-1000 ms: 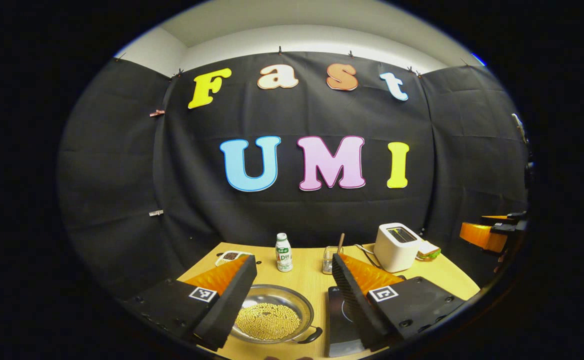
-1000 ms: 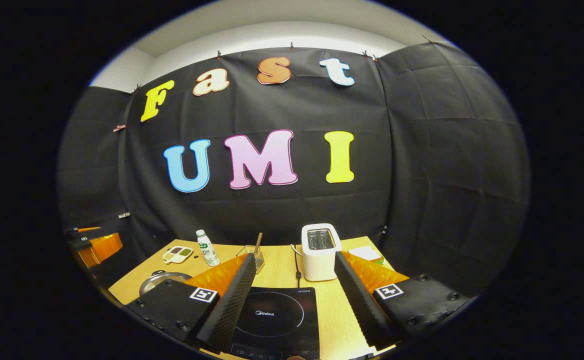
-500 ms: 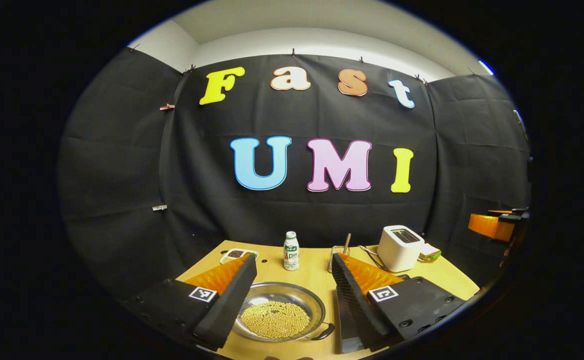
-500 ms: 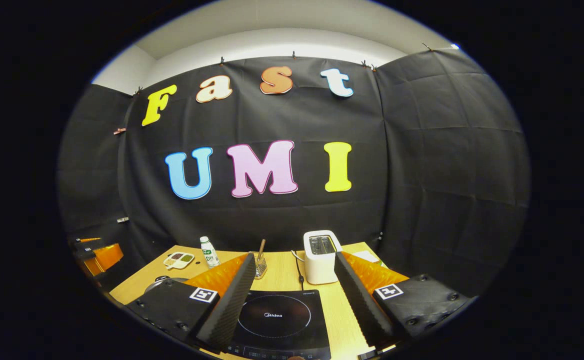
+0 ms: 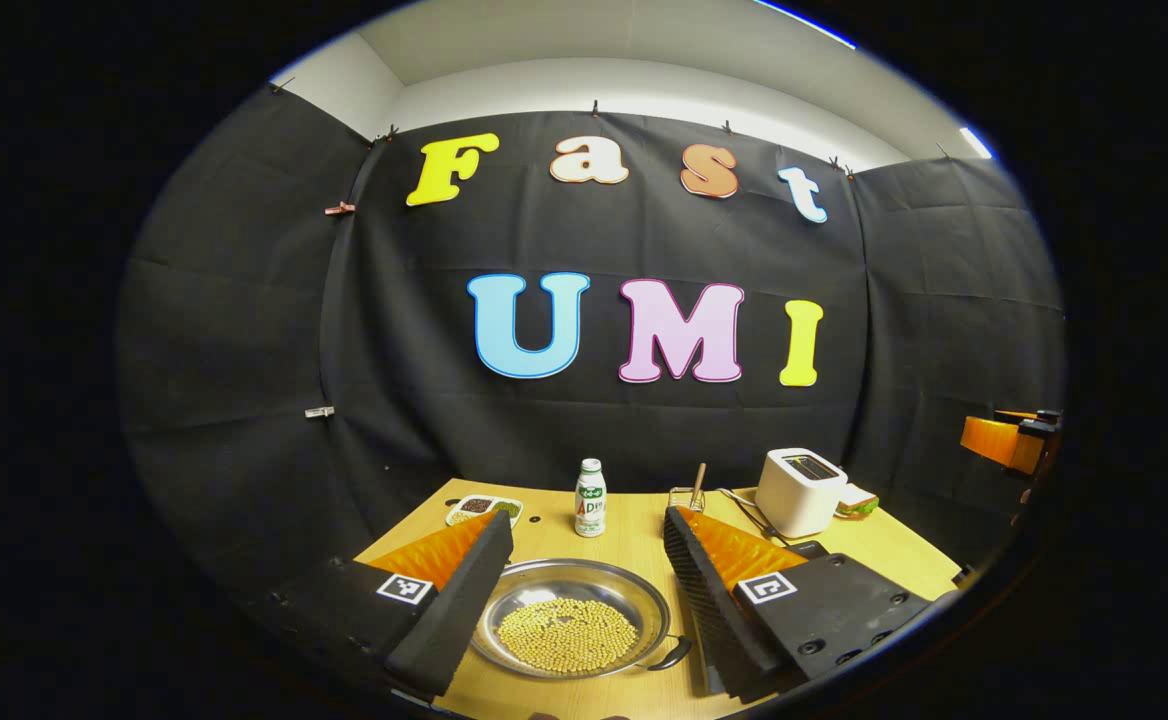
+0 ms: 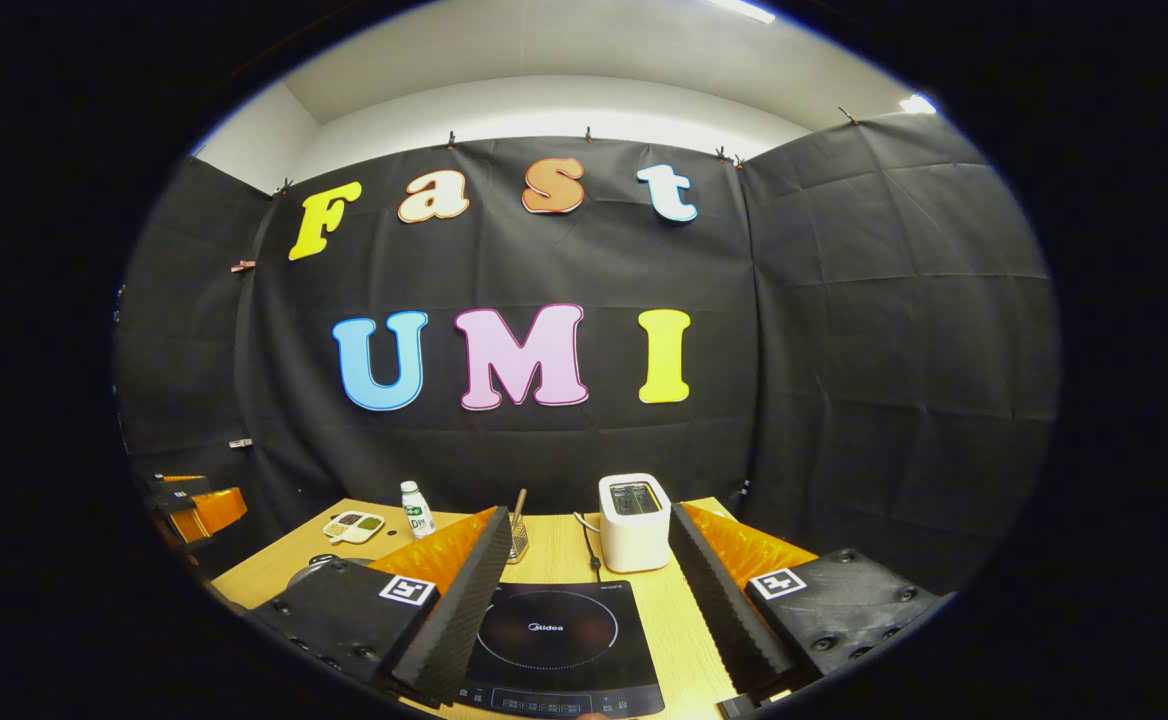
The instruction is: First push the handle of the pot to place it horizontally, then grasp the pot with both hands and set it on the induction cooktop.
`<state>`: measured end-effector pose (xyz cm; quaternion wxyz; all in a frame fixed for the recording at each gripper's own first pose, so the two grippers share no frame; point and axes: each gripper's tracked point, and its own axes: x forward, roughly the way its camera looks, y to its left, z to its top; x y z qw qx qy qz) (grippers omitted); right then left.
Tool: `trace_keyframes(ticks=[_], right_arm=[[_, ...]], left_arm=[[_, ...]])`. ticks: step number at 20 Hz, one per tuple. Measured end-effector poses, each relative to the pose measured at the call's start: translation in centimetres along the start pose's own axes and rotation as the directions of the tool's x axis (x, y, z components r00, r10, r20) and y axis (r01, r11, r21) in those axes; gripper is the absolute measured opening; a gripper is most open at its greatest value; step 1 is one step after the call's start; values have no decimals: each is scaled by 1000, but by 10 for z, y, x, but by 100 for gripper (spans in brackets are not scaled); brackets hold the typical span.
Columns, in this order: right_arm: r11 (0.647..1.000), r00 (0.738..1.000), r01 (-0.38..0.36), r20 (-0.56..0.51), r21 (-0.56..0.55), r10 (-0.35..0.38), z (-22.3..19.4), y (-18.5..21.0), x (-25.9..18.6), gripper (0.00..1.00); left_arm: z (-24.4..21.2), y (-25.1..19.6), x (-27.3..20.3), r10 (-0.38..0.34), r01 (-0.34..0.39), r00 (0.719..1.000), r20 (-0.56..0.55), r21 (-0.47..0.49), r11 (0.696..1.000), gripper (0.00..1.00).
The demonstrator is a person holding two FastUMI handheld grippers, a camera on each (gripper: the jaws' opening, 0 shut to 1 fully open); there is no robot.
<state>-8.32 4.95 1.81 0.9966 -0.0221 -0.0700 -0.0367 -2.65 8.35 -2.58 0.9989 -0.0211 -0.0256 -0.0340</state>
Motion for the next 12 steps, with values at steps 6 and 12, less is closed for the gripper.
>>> trace_keyframes(ticks=[6, 12], right_arm=[[998, 999, 53, 11, 15, -53, -2, -4, -13, 98], [995, 994, 104, -23, 12, -104, -24, -9, -26, 98]], left_arm=[[-5, -3, 1, -55, 57, 998, -38, 28, 998, 95], [-21, 4, 1, -107, 110, 990, -92, 24, 994, 95]])
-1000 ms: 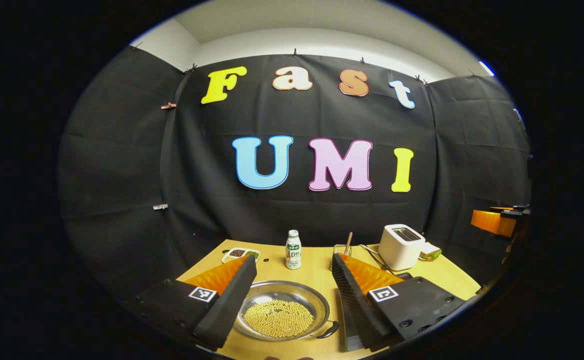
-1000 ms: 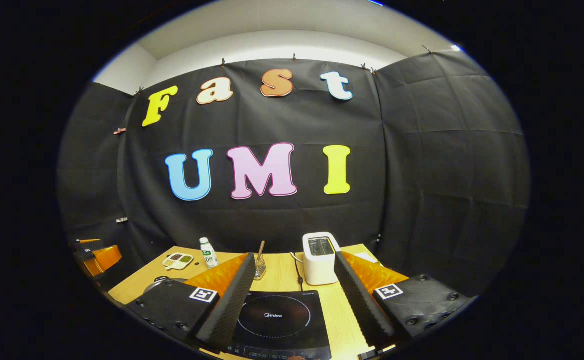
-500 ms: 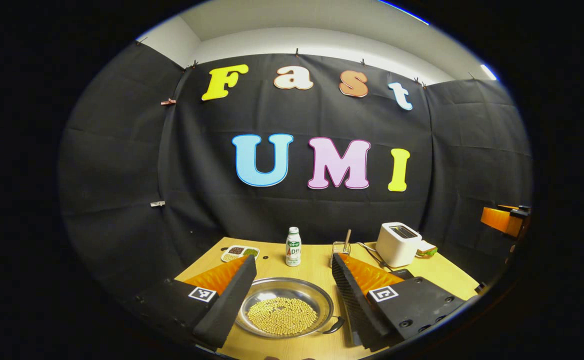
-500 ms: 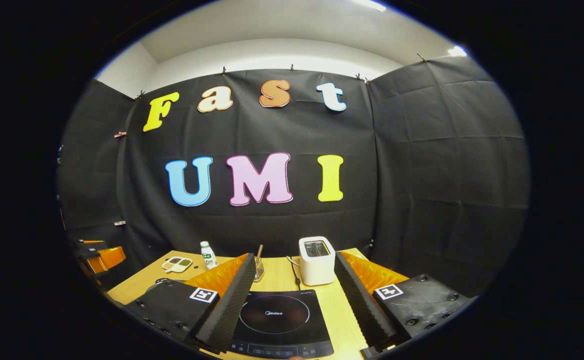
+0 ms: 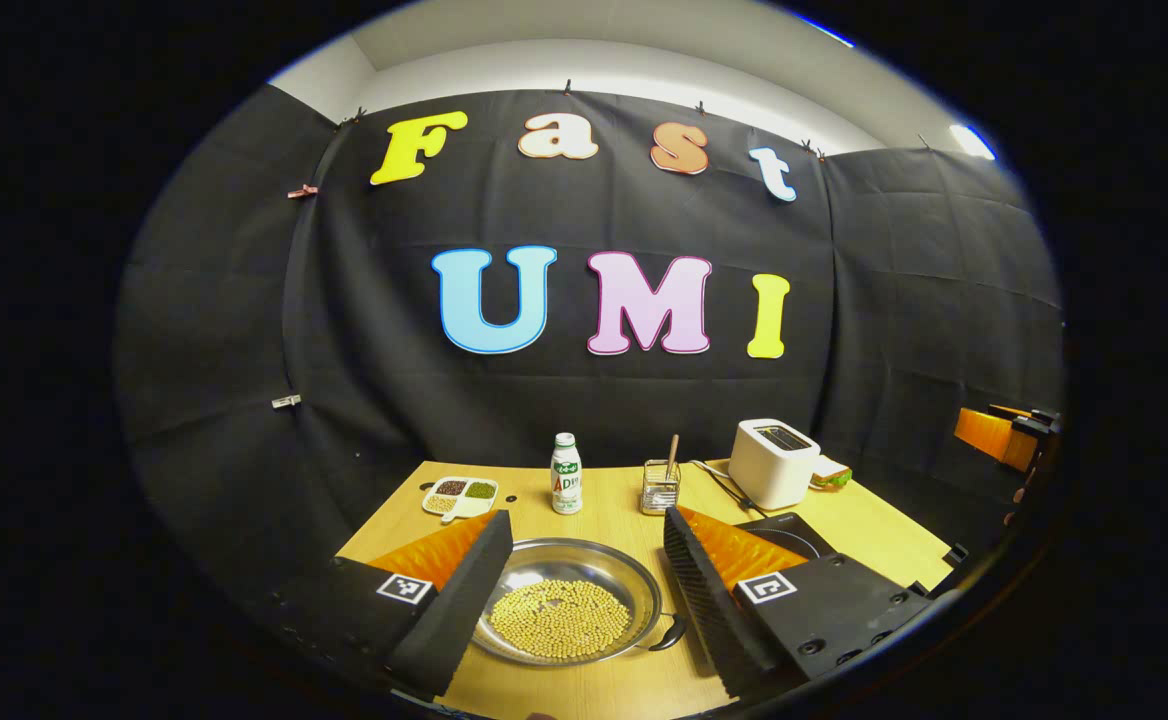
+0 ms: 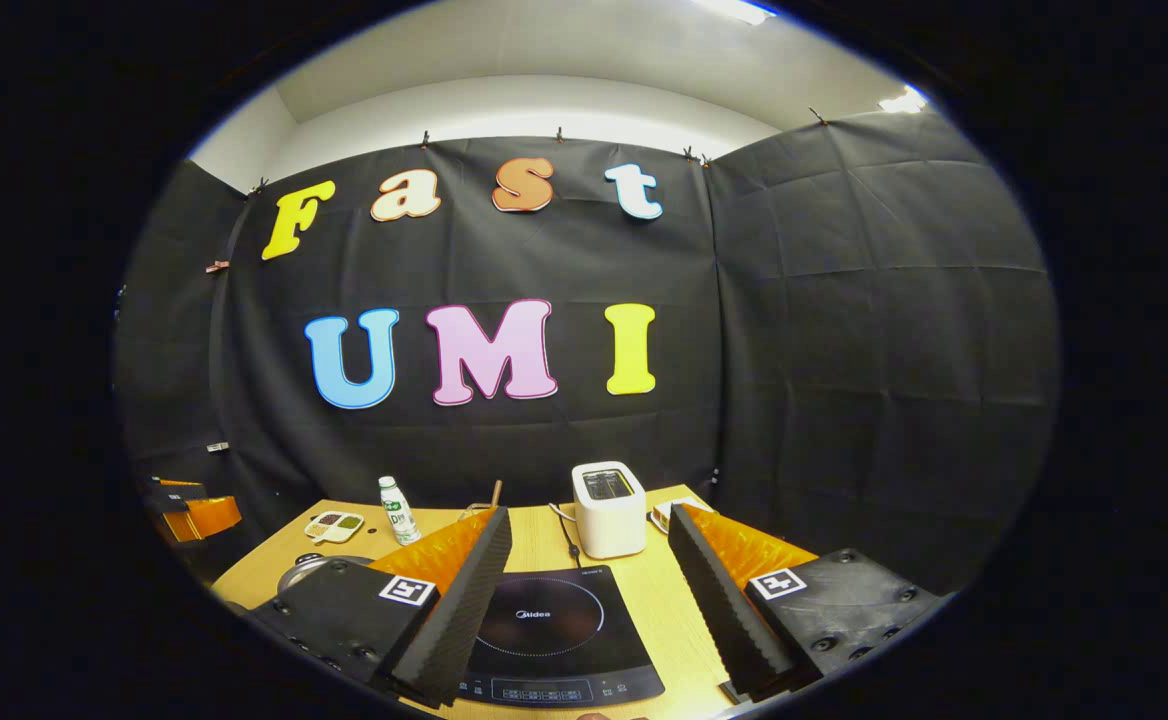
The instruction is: First push the handle of the pot to place it horizontally, then grasp the pot with both hands and set it on the induction cooktop.
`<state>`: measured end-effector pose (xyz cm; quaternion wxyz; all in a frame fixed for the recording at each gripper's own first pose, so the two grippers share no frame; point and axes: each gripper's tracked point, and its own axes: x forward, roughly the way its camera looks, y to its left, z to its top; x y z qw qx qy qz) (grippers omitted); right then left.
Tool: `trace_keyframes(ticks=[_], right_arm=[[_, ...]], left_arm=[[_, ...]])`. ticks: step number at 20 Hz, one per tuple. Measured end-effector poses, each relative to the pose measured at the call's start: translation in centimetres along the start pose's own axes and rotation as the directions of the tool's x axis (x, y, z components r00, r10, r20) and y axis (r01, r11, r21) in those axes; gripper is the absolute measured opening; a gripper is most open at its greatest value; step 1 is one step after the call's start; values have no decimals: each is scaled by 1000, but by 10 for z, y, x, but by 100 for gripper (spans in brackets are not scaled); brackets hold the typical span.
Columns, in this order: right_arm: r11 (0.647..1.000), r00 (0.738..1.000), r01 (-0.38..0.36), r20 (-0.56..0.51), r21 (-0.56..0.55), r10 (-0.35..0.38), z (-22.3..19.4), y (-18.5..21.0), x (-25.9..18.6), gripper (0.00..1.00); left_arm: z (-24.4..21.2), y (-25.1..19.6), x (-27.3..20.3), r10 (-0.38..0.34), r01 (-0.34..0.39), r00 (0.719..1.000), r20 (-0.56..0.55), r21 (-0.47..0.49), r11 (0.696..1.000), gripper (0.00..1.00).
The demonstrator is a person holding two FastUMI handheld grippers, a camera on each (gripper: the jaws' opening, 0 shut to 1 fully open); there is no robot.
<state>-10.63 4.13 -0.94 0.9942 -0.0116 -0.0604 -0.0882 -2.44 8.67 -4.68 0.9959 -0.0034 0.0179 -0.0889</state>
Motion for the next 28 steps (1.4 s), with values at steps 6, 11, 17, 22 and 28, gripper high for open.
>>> trace_keyframes(ticks=[6, 11, 17, 22, 28], right_arm=[[1000, 997, -18, -72, 11, 18, -29, 19, -14, 98], [999, 995, -42, -96, -17, 41, -36, 28, -14, 98], [999, 992, -37, -121, -11, 35, -45, 27, -14, 98], [999, 990, -32, -139, -21, 29, -50, 24, -13, 98], [999, 989, -17, -149, -42, 10, -49, 17, -7, 98]], left_arm=[[-40, -1, 0, -76, 77, 987, -141, 2, 997, 79], [-90, -10, -8, -142, 159, 952, -270, 43, 986, 42], [-147, -18, -16, -193, 221, 892, -408, 22, 975, 14], [-180, -28, -14, -261, 255, 835, -485, -79, 964, 5], [-213, -41, -8, -315, 336, 772, -552, -66, 939, 5]])
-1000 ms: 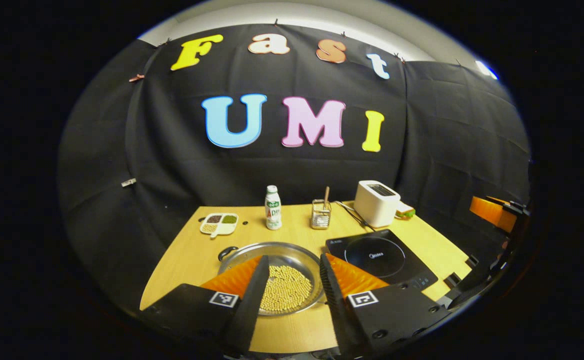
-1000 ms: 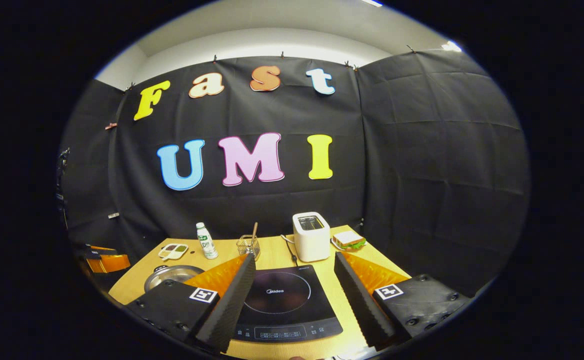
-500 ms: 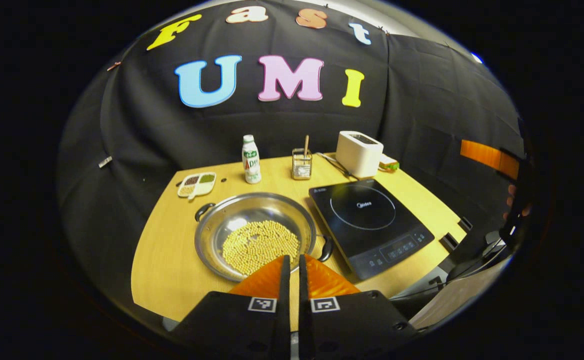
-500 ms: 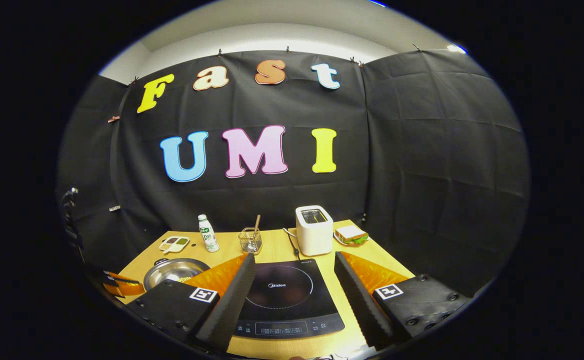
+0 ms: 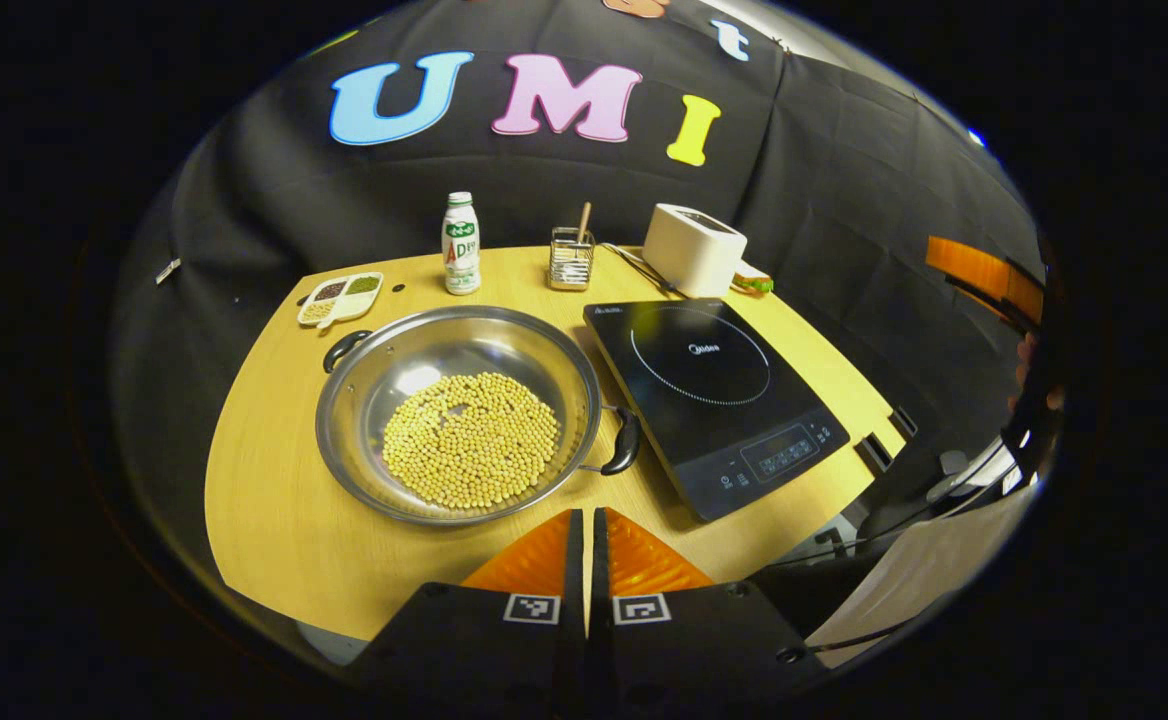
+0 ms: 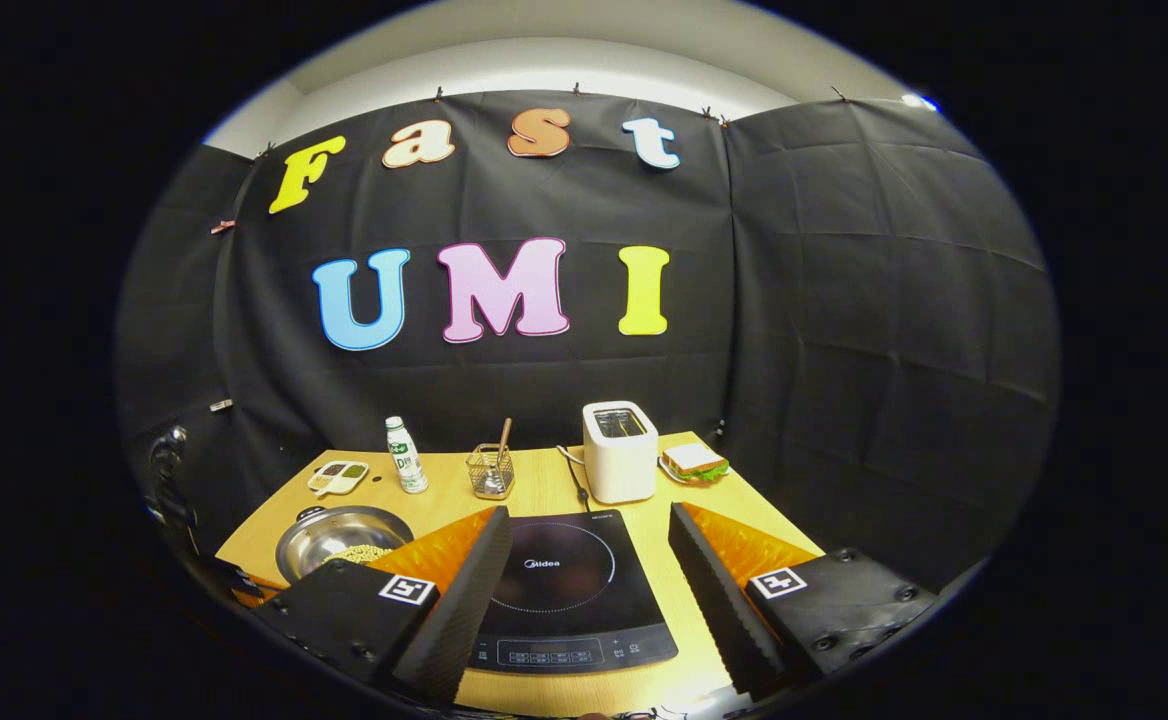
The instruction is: First push the handle of the pot to place it horizontally, then grasp the pot with both hands and set it on the induction cooktop.
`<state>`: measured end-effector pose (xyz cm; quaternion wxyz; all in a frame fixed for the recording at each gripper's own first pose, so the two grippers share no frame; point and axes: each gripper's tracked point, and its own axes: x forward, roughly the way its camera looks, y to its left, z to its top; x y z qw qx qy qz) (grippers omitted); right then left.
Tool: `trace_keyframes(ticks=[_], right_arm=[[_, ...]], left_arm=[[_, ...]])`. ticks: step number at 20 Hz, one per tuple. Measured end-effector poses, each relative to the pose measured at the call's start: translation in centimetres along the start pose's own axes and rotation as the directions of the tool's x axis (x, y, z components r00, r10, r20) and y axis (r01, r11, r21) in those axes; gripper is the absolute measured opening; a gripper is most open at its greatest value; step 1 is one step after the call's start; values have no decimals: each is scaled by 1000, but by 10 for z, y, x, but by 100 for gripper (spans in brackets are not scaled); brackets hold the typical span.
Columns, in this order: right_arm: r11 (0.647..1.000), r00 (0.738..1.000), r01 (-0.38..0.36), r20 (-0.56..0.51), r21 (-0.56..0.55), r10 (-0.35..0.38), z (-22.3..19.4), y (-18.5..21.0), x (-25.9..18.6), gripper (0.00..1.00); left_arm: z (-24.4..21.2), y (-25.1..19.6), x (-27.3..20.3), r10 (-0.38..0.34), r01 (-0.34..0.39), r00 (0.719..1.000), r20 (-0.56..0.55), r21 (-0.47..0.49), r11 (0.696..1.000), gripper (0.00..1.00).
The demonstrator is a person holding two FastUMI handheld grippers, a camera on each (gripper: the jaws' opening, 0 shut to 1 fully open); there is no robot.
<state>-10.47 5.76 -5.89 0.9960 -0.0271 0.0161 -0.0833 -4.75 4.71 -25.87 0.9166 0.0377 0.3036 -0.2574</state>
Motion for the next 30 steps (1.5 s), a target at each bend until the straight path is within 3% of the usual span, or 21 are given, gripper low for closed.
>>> trace_keyframes(ticks=[5, 12, 16, 30], right_arm=[[1000, 1000, 5, 13, -12, -5, 12, -10, 15, 98], [999, 999, -33, -2, 3, 33, 20, -23, 58, 98], [998, 998, -56, -27, 25, 57, 16, -30, 77, 98], [999, 998, -31, -49, 29, 33, 17, -71, 112, 98]], left_arm=[[-11, -4, 25, 3, 3, 998, -68, 80, 997, 5], [-17, 2, 64, 70, -51, 985, -158, 120, 991, 5], [-21, 3, 83, 103, -89, 974, -202, 79, 993, 5], [2, -18, 129, 102, -93, 968, -230, 50, 994, 5]])
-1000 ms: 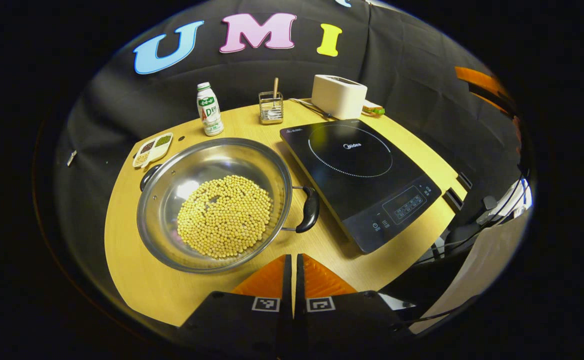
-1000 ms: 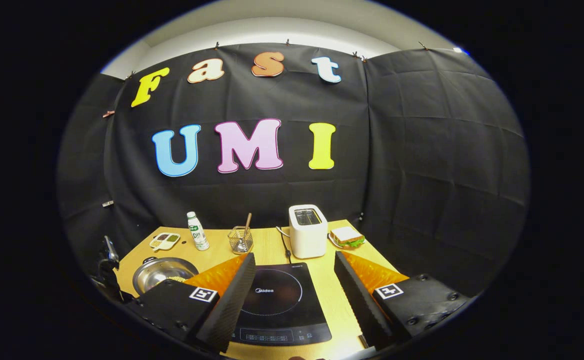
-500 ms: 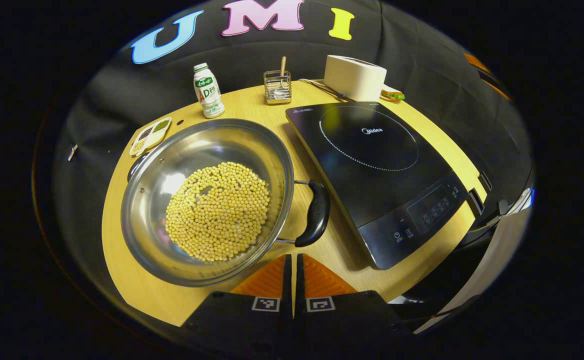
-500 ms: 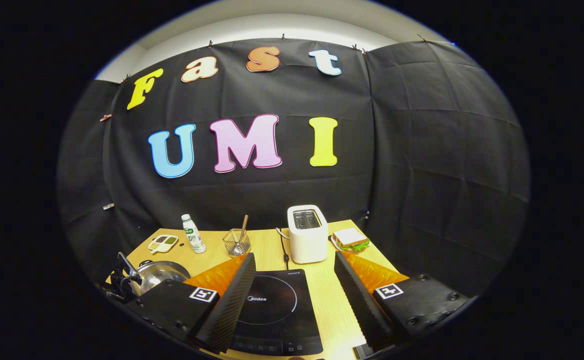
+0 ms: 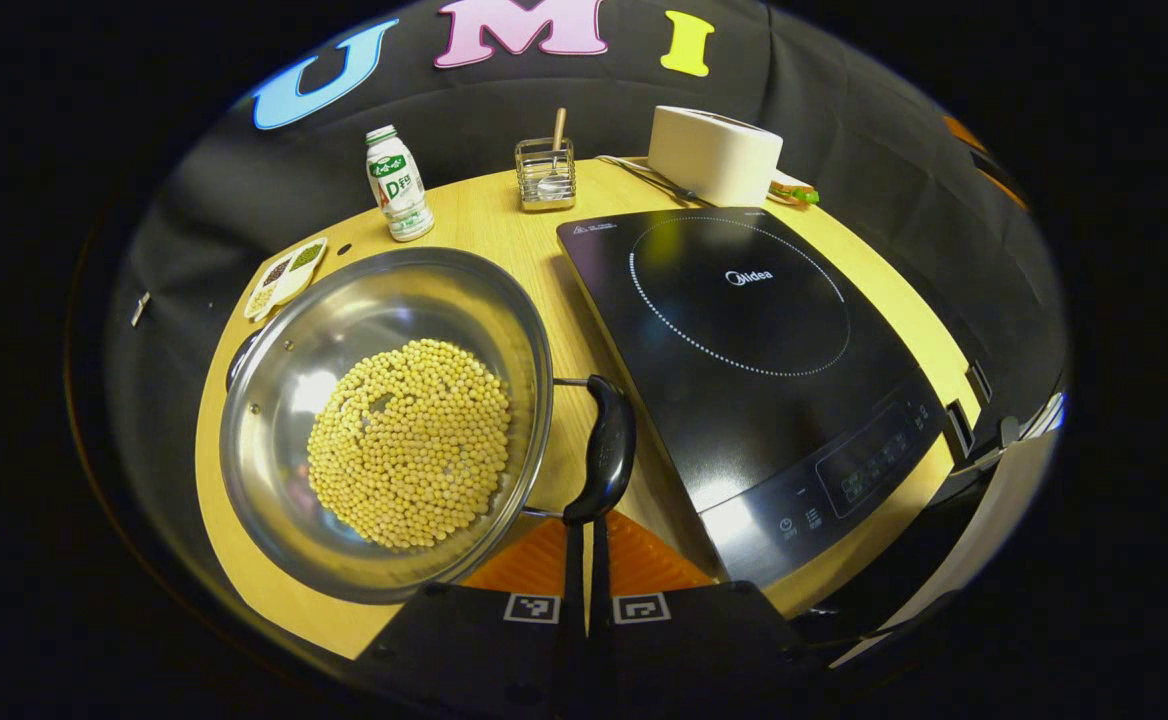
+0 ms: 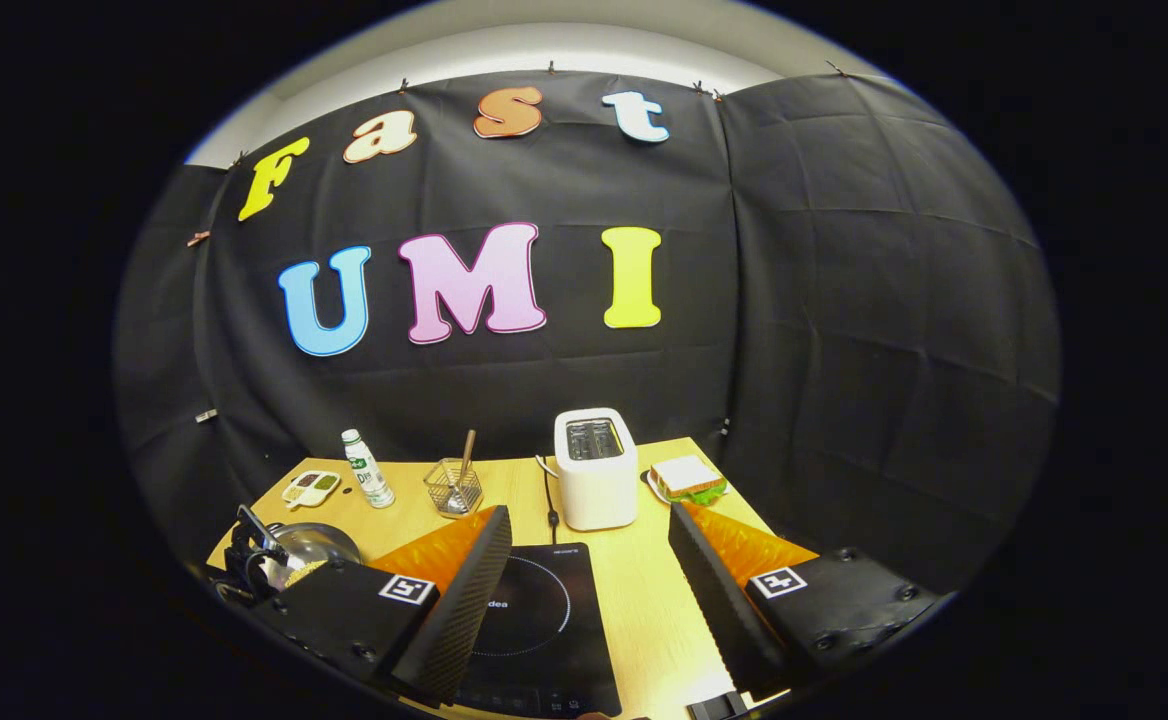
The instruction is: First push the handle of the pot to place it horizontally, then grasp the pot with both hands and set it on the induction cooktop.
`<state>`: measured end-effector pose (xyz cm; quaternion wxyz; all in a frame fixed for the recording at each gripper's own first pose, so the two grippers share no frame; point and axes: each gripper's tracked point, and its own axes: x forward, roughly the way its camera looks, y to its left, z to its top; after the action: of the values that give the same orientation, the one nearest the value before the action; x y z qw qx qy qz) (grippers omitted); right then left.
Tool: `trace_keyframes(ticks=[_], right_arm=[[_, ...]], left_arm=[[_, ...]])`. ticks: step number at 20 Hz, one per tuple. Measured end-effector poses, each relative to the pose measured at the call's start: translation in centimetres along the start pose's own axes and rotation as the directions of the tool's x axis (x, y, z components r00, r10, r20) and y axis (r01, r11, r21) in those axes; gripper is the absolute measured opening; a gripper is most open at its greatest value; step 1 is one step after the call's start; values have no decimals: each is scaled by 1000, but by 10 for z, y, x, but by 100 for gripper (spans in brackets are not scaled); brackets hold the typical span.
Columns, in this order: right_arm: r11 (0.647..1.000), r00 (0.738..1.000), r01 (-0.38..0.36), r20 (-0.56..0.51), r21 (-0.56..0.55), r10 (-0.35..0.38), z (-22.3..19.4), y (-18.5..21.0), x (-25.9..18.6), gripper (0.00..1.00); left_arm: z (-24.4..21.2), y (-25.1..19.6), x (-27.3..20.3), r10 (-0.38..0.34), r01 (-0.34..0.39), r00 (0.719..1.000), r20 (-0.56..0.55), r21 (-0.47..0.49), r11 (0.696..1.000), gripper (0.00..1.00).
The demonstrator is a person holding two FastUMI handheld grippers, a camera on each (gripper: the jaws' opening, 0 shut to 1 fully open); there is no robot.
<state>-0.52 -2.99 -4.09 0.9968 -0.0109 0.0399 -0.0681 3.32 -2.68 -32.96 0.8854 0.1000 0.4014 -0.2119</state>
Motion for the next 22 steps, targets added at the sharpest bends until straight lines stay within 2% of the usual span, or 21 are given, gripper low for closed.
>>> trace_keyframes(ticks=[12, 22], right_arm=[[999, 999, 36, 8, -14, -36, 5, -19, -2, 98], [999, 999, 46, 7, -26, -46, 3, -23, -8, 98]], left_arm=[[43, -4, 24, -17, 17, 999, 36, 6, 1000, 5], [69, 1, 38, -3, 7, 997, 75, -60, 998, 5]])
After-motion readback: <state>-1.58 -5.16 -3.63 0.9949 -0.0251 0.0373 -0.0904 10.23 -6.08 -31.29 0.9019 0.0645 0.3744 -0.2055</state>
